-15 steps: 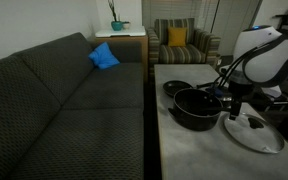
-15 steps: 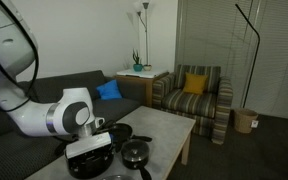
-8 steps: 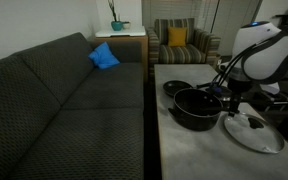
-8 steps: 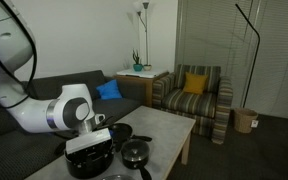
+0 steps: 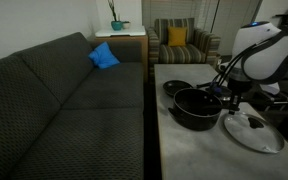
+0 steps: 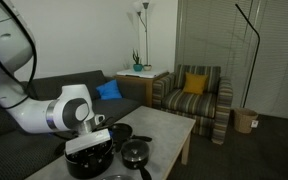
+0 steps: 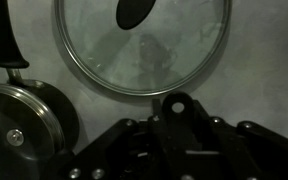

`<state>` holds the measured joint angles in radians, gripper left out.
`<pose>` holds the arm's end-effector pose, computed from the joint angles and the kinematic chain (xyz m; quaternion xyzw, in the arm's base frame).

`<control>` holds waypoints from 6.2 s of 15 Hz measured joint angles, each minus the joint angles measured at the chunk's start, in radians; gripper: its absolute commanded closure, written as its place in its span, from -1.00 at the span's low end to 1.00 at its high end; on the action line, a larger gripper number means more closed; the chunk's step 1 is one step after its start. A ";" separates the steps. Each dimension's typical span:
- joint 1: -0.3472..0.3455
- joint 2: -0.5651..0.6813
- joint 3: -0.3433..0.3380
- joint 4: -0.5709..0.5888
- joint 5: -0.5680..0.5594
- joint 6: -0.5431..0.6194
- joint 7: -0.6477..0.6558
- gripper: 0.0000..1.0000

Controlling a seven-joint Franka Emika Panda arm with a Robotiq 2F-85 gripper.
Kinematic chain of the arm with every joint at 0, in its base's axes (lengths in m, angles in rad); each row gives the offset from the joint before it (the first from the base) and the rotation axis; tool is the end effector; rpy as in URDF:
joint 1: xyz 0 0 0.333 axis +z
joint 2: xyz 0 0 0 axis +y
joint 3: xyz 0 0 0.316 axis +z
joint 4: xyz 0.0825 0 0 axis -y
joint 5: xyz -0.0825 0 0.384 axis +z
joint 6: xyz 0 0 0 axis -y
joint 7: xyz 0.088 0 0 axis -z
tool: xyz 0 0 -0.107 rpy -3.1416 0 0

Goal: Use the big spoon to stir the big pot

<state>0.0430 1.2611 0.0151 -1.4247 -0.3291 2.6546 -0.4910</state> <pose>0.6511 0.0458 -0.0679 0.9125 0.4034 -0.0288 0.0625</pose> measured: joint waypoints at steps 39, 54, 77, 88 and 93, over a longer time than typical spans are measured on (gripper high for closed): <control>0.242 0.047 -0.008 0.457 -0.133 -0.906 0.017 0.85; 0.287 0.133 -0.006 0.624 -0.136 -0.923 -0.053 0.85; 0.286 0.212 -0.109 0.760 -0.140 -0.844 -0.059 0.85; 0.235 0.214 -0.166 0.737 -0.169 -0.845 -0.050 0.85; 0.223 0.215 -0.180 0.704 -0.184 -0.855 -0.046 0.85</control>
<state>0.2657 1.4761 -0.1650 -0.7206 -0.5126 1.7998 -0.5374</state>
